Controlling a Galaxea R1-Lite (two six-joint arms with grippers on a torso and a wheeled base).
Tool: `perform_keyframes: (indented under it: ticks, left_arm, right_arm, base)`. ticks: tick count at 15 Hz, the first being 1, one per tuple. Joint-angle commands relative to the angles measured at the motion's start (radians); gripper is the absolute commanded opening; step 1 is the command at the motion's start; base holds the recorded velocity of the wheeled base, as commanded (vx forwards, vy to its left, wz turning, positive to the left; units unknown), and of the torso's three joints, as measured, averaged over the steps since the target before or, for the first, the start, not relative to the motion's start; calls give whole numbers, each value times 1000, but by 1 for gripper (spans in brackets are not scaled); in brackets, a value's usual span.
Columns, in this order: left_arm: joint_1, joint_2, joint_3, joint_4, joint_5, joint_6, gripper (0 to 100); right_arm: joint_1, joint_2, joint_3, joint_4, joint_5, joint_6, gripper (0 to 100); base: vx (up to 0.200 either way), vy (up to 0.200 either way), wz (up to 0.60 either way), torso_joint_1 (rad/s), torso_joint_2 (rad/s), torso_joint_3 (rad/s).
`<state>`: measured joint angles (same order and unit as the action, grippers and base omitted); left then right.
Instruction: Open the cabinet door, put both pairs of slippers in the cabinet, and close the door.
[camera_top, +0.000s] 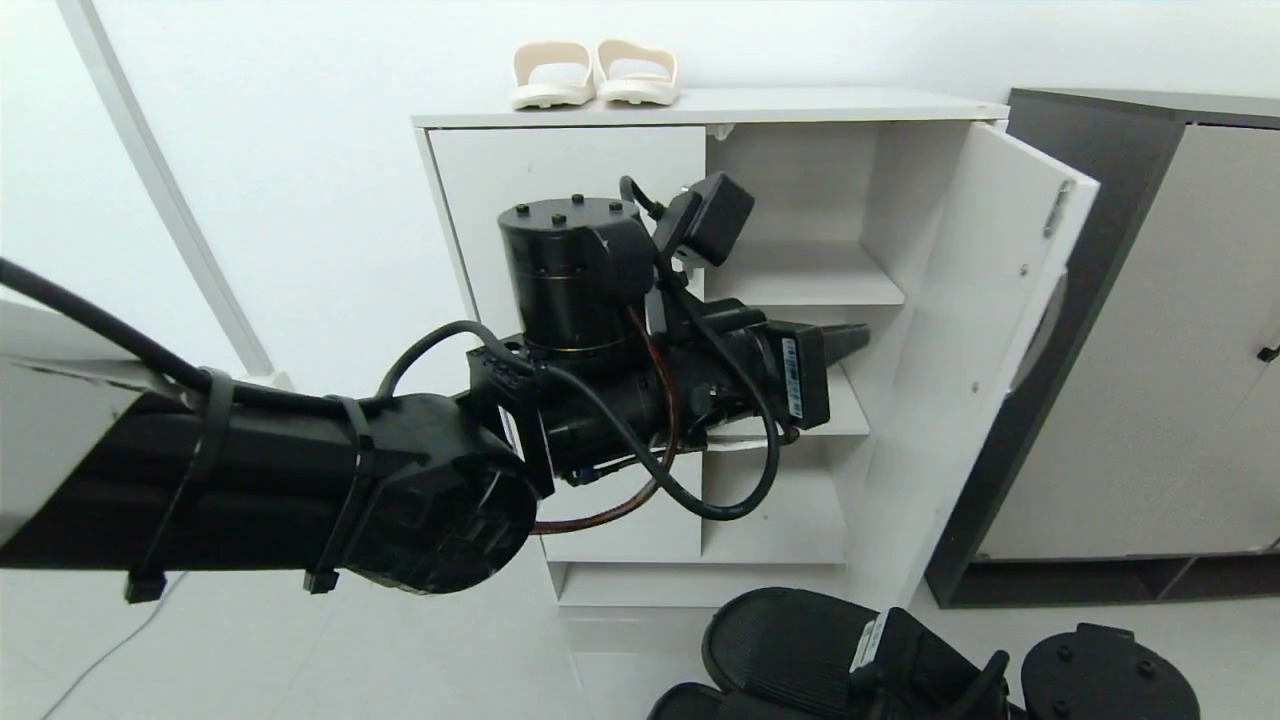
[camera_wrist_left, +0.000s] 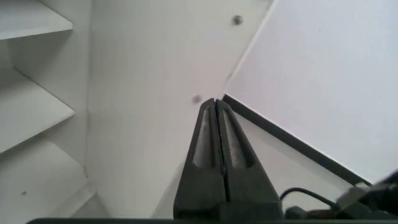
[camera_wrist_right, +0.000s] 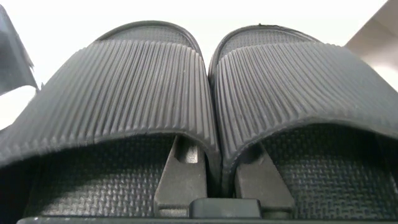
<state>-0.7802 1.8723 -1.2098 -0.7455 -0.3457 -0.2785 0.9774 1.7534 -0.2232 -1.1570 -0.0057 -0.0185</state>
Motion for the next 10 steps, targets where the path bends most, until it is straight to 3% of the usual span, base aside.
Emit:
perform_keyframes:
  ticks: [1, 3, 4, 7, 9, 10]
  left_arm:
    - [101, -50, 7, -51, 22, 13, 0]
    - [203, -122, 47, -55, 47, 13, 0]
    - [271, -210, 118, -55, 51, 12, 0]
    - [372, -530, 372, -9, 51, 12, 0]
    - [444, -786, 519, 152, 67, 38, 0]
    - [490, -914, 561, 265, 108, 76, 0]
  right_arm:
    - [-31, 23, -24, -1, 0, 9, 0]
    - [-103, 44, -73, -1, -7, 14, 0]
    - [-137, 51, -111, -1, -23, 46, 0]
    - [-187, 67, -186, 14, -80, 71, 0]
    - [-194, 90, -220, 22, -148, 72, 0]
    - [-195, 94, -239, 23, -180, 72, 0]
  base:
    - [0, 0, 0, 0, 0, 0]
    - [0, 0, 0, -35, -1, 4]
    - [0, 0, 0, 0, 0, 0]
    - [0, 0, 0, 0, 0, 0]
    - [0, 0, 0, 0, 0, 0]
    - [0, 0, 0, 0, 0, 0]
